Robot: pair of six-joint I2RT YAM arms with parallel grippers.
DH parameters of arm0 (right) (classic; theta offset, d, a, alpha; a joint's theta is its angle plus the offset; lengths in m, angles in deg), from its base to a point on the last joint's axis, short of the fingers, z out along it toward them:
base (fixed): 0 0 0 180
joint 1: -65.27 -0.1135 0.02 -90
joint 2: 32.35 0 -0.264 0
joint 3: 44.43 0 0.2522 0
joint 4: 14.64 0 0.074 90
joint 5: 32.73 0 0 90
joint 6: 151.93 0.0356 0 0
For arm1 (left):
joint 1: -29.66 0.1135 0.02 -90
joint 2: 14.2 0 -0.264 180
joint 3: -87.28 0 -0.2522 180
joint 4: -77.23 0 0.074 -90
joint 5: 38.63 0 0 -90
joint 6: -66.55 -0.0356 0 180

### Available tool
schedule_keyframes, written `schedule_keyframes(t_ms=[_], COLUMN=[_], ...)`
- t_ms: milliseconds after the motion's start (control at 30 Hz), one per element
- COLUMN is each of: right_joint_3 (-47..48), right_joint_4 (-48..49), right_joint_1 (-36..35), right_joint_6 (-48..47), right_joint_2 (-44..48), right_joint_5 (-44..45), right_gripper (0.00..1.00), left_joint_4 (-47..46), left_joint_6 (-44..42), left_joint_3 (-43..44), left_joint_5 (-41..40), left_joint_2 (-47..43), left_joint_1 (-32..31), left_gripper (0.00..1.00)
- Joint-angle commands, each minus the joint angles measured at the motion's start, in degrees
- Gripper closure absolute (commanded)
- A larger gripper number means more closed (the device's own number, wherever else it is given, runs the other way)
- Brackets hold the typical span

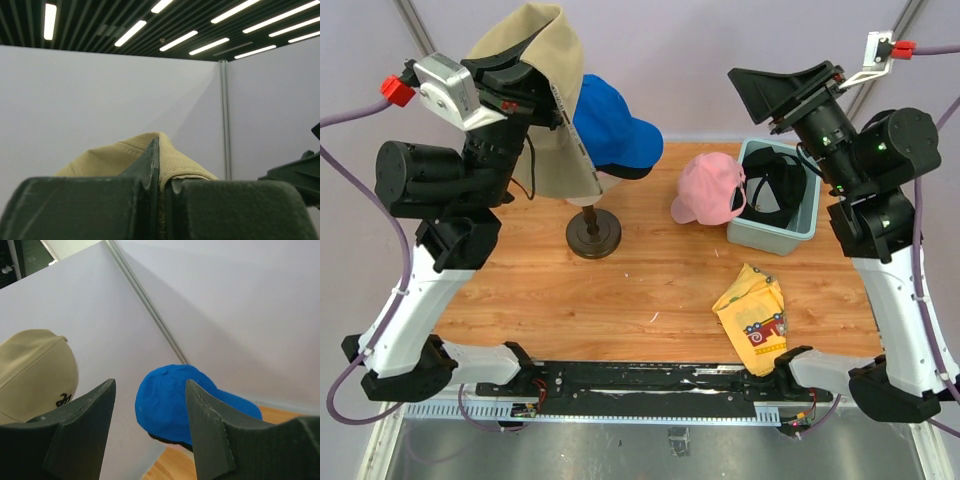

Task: Stack the hats
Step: Stack the hat on the hat.

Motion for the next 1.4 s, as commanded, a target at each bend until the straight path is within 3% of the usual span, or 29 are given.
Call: schedule_keyframes(t_ms=[0,267,400,833,1367], right_joint_3=[-4.8,-21.35,-24.66,-34.76,-36.83], right_joint_4=[8.57,32.02,37.9,30.38,32.58], right_joint_1=[0.66,-1.4,-4.55,-10.49,-19.18], right_joint_6=[13.11,40.64,48.2,53.0,59.58], right_joint_2=[1.14,2.34,1.85,10.19,10.77], right_joint_5=[-4.15,-7.01,-6.69,-3.75,-0.6], right_gripper=[0.4,0.31,0.29,0.27,0.24], left_joint_4=[-9.58,-26.1,-33.05,-41.02,-41.62], left_joint_6=[-16.82,-28.7,-32.56,-40.33,-40.55], left_joint_3=[0.13,-4.93,-5.38,0.63,0.6], left_joint_5=[-7.0,-10.59,-10.99,-8.87,-5.43], left_joint_2=[2.64,5.37,7.76,15.59,15.81], left_joint_1=[-5.86,-10.71,-11.02,-11.12,-11.98], left_gripper=[0.99,1.0,0.99,1.0,1.0])
